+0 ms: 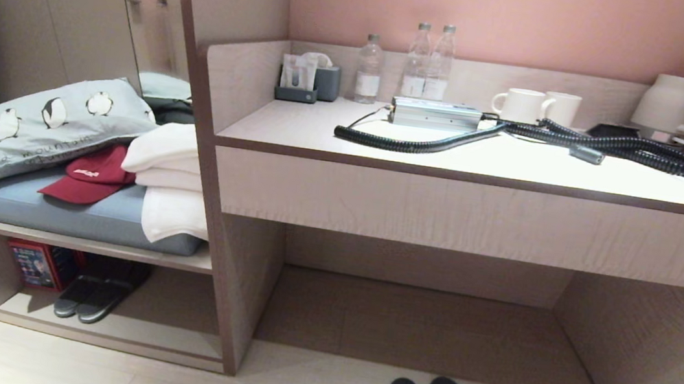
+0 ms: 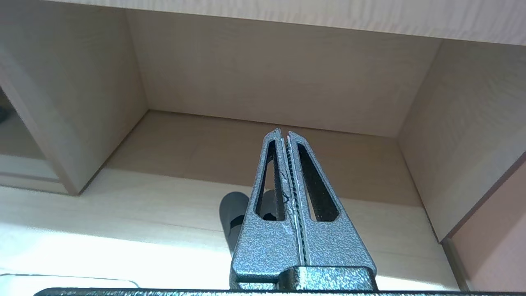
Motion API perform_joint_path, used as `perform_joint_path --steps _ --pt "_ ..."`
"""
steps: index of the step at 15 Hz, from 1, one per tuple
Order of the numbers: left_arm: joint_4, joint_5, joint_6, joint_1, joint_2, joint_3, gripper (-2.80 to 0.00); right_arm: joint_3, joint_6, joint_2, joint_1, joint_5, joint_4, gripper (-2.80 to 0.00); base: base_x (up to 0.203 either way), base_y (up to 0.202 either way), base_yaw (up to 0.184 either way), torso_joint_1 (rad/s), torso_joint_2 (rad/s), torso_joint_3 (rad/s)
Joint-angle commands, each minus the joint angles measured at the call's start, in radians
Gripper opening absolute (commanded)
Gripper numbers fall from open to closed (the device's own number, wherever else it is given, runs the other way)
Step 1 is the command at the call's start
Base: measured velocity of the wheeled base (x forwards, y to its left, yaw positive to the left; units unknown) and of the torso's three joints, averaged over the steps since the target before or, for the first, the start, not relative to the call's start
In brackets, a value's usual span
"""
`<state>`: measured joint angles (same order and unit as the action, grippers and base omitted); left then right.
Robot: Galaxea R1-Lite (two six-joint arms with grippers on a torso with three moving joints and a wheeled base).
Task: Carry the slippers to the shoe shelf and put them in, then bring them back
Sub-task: Pick up the slippers on the floor
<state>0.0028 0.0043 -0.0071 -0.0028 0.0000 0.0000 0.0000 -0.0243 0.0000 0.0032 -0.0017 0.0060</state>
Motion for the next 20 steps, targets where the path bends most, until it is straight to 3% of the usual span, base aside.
perform_joint_path --steps 1,13,20 --pt "0.002 0.000 -0.002 0.000 0.000 0.002 -2.80 0.000 0.000 -0.002 0.000 0.000 0.000 -2.80 0.000 0.000 0.000 0.006 0.00 -0.163" --pt "0.000 0.000 -0.002 0.000 0.000 0.002 -2.80 0.000 -0.009 -0.002 0.000 0.009 0.000 -2.80 0.000 0.000 0.000 0.002 0.00 -0.195" --pt "0.000 0.000 -0.002 0.000 0.000 0.002 -2.80 0.000 -0.009 -0.002 0.000 0.009 0.000 -2.80 -0.162 0.000 0.001 0.003 0.00 -0.199"
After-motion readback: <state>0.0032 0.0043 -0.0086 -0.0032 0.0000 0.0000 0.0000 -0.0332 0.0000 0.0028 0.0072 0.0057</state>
